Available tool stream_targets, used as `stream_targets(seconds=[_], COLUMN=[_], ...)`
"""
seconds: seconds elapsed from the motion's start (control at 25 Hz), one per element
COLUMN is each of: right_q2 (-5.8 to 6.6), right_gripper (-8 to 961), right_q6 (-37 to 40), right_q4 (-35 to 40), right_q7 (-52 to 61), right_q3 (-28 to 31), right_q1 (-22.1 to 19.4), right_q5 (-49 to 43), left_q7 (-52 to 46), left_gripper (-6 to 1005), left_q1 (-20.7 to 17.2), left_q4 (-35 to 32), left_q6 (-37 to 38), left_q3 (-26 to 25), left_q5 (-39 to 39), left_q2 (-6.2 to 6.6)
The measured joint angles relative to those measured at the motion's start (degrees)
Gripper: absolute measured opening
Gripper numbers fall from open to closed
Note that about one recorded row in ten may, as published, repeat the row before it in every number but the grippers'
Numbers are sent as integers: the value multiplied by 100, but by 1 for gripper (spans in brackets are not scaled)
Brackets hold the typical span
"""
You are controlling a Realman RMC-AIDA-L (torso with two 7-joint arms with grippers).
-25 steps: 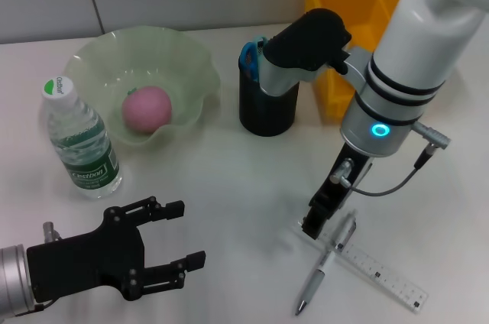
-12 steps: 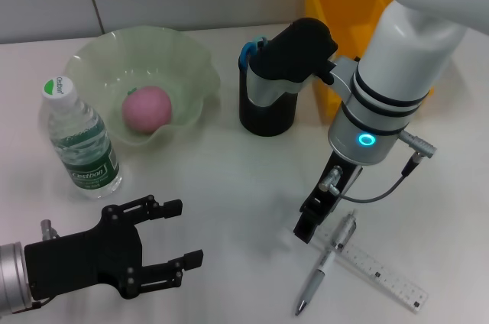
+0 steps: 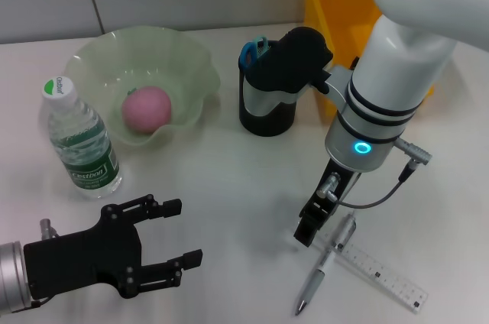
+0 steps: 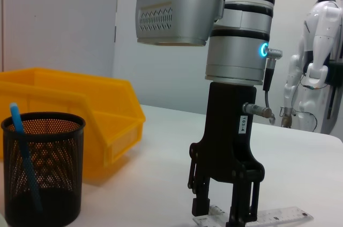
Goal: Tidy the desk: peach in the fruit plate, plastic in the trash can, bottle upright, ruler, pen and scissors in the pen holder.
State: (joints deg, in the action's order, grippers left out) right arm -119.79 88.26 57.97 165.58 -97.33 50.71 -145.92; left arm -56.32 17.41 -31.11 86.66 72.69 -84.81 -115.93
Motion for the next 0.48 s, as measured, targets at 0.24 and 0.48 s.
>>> stream_targets(seconds=[0.24,0.48], right_q2=[-1,-1], right_gripper=[675,675], right_q6=[-28,-85], right_q4=[-7,-53], right_q7=[18,41], right_q3=[-19,-153], right_q1=[0,1], right_q5=[-6,-15], left_q7=[3,14], left_gripper=[785,785], left_q1=[0,0], left_q4=[0,0], left_q6=[-1,-1], left_q3=[0,0], left_q5=[0,-1], left_q2=[3,9])
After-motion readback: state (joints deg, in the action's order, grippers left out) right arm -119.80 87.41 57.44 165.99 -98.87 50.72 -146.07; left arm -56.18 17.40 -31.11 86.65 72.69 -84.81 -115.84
